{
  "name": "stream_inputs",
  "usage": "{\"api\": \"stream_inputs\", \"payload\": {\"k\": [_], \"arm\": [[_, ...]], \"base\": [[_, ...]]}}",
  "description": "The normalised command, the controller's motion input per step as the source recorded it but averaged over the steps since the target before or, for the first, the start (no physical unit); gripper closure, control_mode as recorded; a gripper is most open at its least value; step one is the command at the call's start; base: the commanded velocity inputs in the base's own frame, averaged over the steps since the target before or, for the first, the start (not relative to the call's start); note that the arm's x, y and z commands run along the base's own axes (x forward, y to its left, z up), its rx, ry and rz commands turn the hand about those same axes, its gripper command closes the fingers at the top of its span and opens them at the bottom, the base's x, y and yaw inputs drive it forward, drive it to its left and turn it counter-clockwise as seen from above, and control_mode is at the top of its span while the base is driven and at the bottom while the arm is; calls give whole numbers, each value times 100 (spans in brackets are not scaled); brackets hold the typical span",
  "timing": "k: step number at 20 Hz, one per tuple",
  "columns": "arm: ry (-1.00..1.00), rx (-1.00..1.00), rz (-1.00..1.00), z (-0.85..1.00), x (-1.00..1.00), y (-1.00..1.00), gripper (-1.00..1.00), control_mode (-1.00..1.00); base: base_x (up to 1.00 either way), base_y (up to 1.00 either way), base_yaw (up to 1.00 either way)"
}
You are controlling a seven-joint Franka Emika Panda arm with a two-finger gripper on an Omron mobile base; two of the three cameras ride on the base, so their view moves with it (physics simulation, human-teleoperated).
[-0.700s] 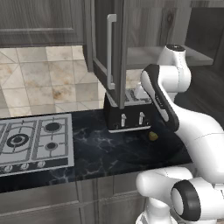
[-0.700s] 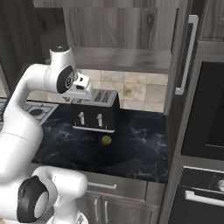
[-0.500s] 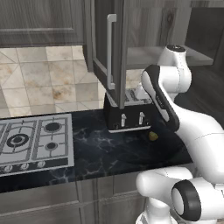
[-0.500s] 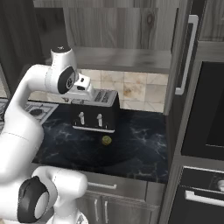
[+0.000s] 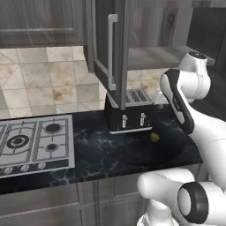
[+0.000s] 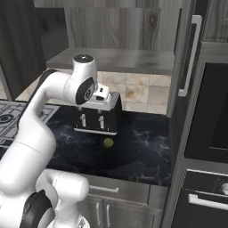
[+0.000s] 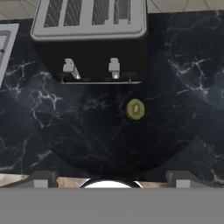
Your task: Pick the kiwi from the counter and place it in the cabinet. Then close the cabinet.
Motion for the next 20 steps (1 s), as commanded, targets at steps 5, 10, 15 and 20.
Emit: {"api": "stream_inputs", "payload": {"k": [5, 10, 15, 20], "arm": [[0, 3, 0, -48, 0, -15, -100, -100], [0, 8, 0, -68, 1, -4, -100, -100], [0, 3, 0, -69, 18, 0, -100, -100], [0, 0, 0, -53, 41, -3, -100, -100]], "base": [[0, 0, 0], [0, 0, 0], [0, 0, 0], [0, 0, 0]]}}
